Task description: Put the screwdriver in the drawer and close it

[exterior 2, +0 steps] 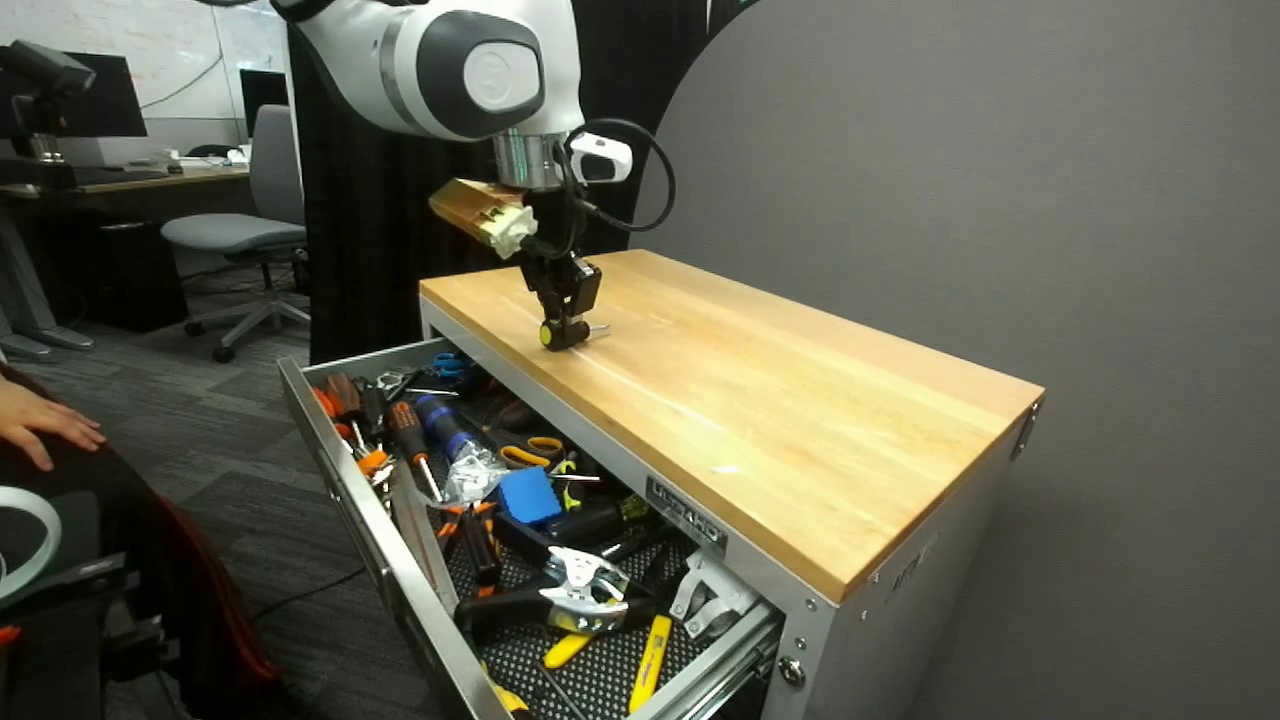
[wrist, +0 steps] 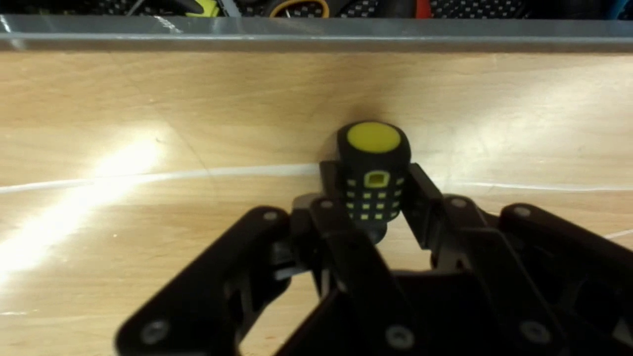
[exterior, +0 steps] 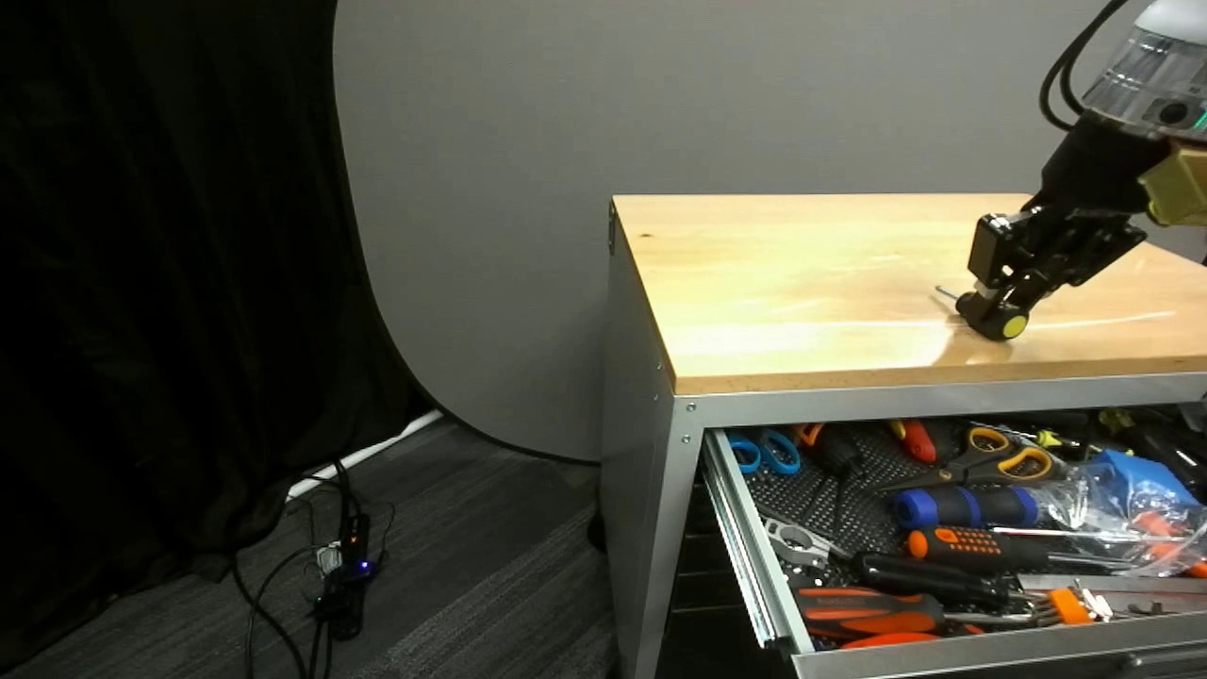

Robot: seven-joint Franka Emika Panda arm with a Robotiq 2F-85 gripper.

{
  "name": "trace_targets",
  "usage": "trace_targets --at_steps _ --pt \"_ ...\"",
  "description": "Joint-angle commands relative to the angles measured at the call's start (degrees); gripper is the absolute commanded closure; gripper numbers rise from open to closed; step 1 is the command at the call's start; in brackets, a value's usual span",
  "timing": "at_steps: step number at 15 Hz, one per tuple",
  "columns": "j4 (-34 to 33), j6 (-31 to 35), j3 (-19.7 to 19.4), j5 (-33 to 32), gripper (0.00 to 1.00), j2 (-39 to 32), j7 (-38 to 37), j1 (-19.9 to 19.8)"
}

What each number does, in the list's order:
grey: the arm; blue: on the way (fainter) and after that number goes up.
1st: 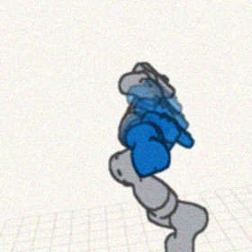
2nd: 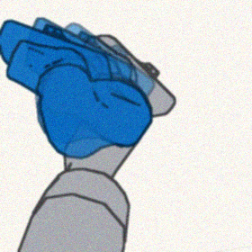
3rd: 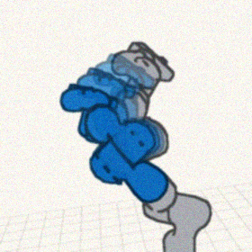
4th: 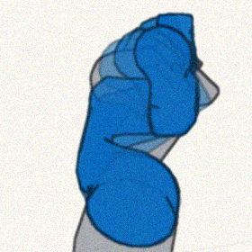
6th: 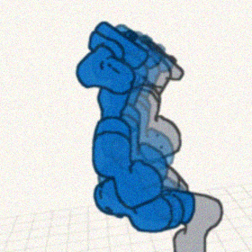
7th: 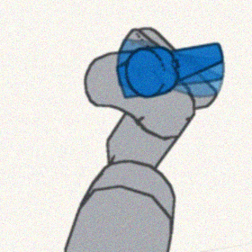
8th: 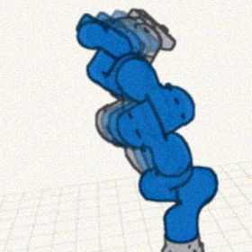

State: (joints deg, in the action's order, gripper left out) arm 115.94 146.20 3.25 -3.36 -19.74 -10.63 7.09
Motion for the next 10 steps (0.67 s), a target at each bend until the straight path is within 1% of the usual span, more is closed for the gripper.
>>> trace_targets --at_steps 1,2,3,4,5,7,10 --pt "2.37 -9.43 -3.7 -4.04 0.79 3.92 -1.86 0.2" --pt "2.18 -11.26 -4.62 -6.09 0.79 4.16 -3.51 0.42" --pt "3.58 -11.53 -5.35 -8.9 0.79 3.34 -5.57 1.06" --pt "5.39 -13.26 -5.47 -9.67 0.79 4.9 -5.29 0.43" --pt "6.72 -13.06 -5.48 -10.0 0.79 5.67 -5.44 0.01" --pt "8.93 -11.94 -5.28 -8.85 0.79 6.29 -6.39 -0.72" --pt "11.62 -13.4 -4.85 -6.45 0.79 8.45 -4.93 -2.02"
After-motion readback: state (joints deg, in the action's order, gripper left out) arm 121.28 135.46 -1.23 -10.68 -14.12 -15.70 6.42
